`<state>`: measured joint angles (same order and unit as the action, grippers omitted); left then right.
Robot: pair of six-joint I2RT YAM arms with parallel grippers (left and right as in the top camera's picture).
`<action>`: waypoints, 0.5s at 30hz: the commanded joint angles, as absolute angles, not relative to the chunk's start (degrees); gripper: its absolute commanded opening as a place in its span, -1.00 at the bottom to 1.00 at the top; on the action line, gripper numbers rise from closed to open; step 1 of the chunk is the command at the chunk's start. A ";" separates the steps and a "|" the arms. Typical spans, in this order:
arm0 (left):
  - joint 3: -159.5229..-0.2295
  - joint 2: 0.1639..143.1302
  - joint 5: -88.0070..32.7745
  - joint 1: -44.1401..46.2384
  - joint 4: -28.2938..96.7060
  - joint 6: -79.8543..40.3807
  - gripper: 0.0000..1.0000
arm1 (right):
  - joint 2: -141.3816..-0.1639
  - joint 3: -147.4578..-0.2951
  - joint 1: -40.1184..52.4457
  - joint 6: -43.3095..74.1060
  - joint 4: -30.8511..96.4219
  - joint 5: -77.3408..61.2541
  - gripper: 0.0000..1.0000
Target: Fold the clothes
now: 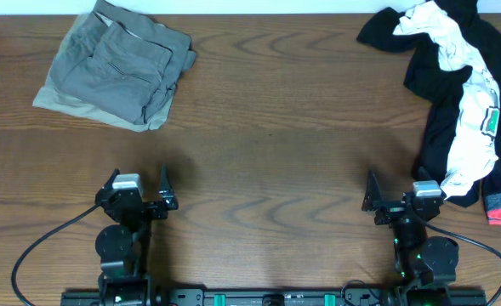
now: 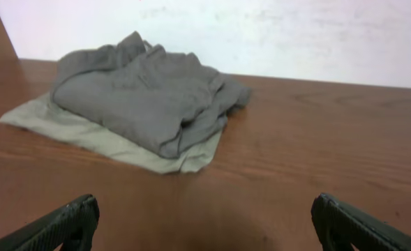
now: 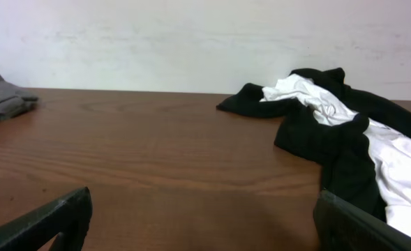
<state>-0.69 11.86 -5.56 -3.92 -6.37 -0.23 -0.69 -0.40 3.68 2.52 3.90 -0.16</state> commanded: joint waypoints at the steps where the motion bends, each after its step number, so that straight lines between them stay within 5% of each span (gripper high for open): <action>1: -0.23 9.78 -4.86 -3.95 -3.97 -0.58 0.96 | -0.34 -0.32 3.70 2.09 4.16 0.19 0.98; 15: -0.23 0.82 -4.84 -3.68 3.81 -0.54 0.96 | -0.34 -0.32 3.70 2.09 4.16 0.16 0.99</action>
